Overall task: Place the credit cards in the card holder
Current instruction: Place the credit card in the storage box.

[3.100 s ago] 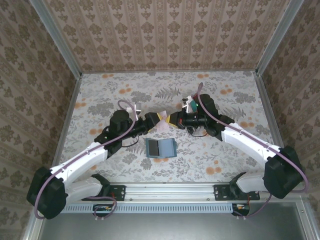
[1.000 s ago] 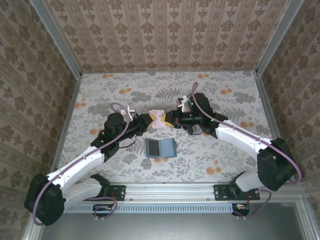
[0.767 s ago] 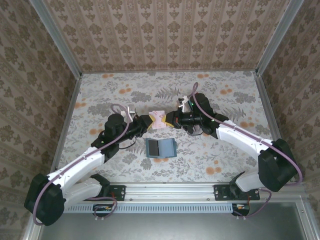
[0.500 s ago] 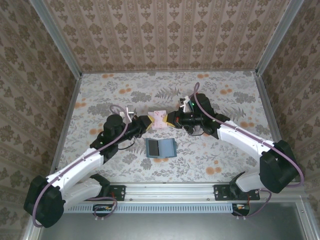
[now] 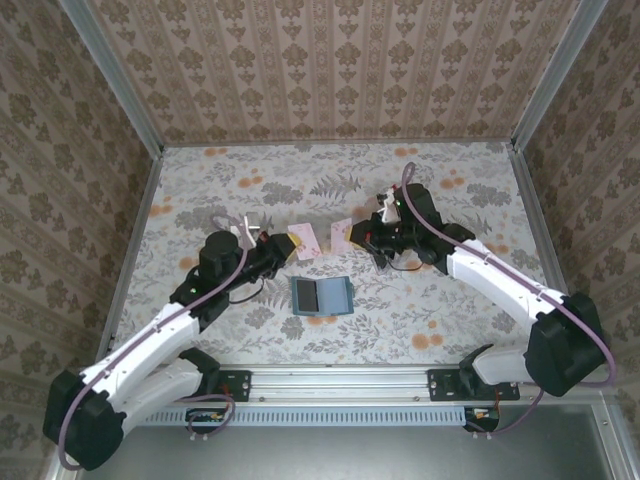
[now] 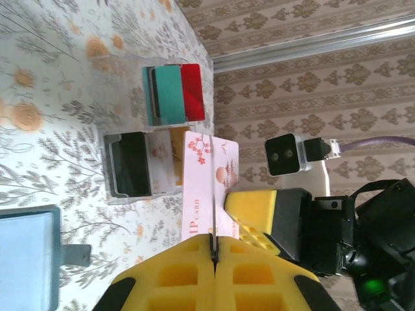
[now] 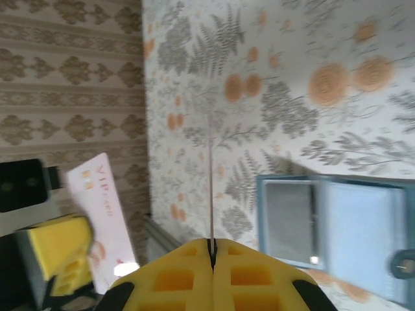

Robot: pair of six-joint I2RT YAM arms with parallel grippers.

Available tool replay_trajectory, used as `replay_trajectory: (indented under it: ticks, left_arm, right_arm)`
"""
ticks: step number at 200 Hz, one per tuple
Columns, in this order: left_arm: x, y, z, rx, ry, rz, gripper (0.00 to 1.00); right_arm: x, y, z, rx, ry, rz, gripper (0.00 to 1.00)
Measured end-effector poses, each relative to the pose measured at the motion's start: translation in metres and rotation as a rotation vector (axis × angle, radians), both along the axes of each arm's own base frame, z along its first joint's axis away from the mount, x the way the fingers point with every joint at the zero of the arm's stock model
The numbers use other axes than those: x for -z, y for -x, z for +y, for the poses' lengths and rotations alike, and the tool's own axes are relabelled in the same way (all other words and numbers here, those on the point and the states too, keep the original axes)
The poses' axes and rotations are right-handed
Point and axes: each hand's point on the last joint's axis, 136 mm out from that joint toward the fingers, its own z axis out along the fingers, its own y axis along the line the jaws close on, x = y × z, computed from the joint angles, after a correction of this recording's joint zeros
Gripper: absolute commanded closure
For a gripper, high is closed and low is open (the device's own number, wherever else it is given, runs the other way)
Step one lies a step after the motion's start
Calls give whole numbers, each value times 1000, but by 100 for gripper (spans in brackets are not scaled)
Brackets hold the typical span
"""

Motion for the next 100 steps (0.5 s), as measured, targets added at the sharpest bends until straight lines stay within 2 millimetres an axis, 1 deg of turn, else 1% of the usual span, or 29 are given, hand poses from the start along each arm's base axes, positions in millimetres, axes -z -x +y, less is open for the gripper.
replay_trajectory:
  ticks: [11, 34, 51, 62, 78, 89, 100]
  left_arm:
    - [2, 1, 4, -11, -28, -3, 100]
    - [17, 2, 7, -17, -78, 26, 100]
    - [28, 2, 8, -14, -110, 47, 100]
    - [35, 1, 7, -10, -131, 59, 100]
    - [42, 2, 6, 0, -157, 68, 100]
    - [47, 3, 5, 10, -174, 73, 100]
    - [52, 5, 4, 20, -190, 81, 100]
  right_arm:
    - [0, -3, -10, 4, 77, -28, 93]
    - [-2, -11, -37, 19, 298, -115, 93]
    - [3, -16, -58, 20, 467, -153, 94]
    - [13, -18, -71, 8, 573, -154, 94]
    - [36, -19, -85, -32, 710, -123, 94]
    - [50, -18, -92, -63, 779, -98, 93]
    - [59, -17, -98, -89, 833, -84, 93]
